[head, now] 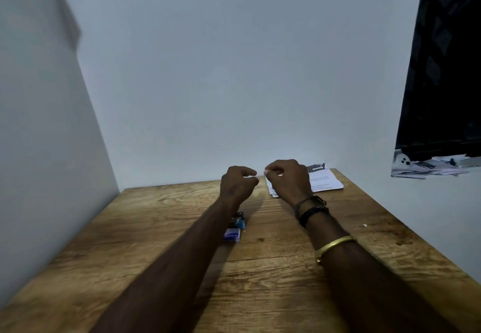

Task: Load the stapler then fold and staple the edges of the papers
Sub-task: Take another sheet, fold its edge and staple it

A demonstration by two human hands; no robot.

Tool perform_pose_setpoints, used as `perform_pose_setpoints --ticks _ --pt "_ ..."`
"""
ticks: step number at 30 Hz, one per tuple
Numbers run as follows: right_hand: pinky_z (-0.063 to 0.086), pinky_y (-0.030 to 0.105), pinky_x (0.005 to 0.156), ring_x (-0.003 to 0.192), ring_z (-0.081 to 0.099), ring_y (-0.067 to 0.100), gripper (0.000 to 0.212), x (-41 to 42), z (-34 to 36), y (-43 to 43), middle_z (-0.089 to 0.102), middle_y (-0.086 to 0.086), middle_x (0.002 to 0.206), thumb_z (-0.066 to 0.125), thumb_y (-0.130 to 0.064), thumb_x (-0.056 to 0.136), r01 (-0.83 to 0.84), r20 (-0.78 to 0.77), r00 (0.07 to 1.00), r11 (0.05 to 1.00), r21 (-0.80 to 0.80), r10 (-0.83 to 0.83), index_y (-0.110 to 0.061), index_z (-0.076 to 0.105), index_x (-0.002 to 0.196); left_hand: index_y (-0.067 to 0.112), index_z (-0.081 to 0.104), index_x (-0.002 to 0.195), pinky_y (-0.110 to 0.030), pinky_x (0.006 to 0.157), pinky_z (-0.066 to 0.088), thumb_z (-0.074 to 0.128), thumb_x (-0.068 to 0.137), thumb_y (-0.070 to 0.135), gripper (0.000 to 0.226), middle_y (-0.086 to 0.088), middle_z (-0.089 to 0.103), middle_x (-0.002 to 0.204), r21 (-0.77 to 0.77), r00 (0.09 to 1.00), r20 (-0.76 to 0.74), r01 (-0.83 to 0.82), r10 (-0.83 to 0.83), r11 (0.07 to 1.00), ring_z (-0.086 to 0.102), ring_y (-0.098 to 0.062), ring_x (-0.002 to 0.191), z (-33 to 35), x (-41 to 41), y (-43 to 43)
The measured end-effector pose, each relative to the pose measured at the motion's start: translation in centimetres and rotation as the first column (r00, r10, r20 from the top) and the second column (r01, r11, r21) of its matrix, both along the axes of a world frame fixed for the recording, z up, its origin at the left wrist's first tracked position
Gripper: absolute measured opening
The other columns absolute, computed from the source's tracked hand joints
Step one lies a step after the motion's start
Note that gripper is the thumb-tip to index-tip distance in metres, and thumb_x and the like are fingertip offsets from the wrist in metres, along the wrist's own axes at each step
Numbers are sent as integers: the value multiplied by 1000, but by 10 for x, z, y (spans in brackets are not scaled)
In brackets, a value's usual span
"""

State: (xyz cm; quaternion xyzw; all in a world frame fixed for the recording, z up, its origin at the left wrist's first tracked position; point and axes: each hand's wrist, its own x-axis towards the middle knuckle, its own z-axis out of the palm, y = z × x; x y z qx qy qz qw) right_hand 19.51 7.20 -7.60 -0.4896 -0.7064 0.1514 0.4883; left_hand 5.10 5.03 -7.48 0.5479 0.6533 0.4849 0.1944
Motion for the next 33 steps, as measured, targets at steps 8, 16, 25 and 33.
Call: perform_pose_setpoints --ticks 8,16,25,33 --pt "48 21 73 84 65 6 10 -31 -11 -12 79 -4 91 74 -23 86 -279 205 938 960 -27 278 -19 82 91 5 79 103 -42 98 56 70 84 2 21 -16 77 104 -142 986 23 164 -163 976 70 -27 107 -3 -48 -29" --pt "51 23 73 90 66 8 18 -34 -15 -24 74 -12 94 76 -23 75 -395 279 801 817 -420 530 -36 78 88 1 75 113 -26 79 56 62 91 1 25 -19 75 114 -322 935 11 340 -355 884 67 -16 95 -8 -76 -55" --pt "44 17 68 88 64 8 20 -37 -22 -17 71 -9 94 80 -19 80 -377 308 826 870 -318 471 -24 80 99 1 74 116 -46 102 53 78 81 1 35 -21 75 112 -303 942 -49 304 -333 903 66 -21 95 -20 -78 -54" --pt "49 25 75 79 63 5 14 -39 -20 -16 73 -5 98 81 -18 80 -362 320 854 911 -199 410 -23 79 93 18 82 92 -22 65 48 85 74 25 19 -1 79 91 -248 952 -287 30 -103 968 68 -10 81 -25 -77 -46"
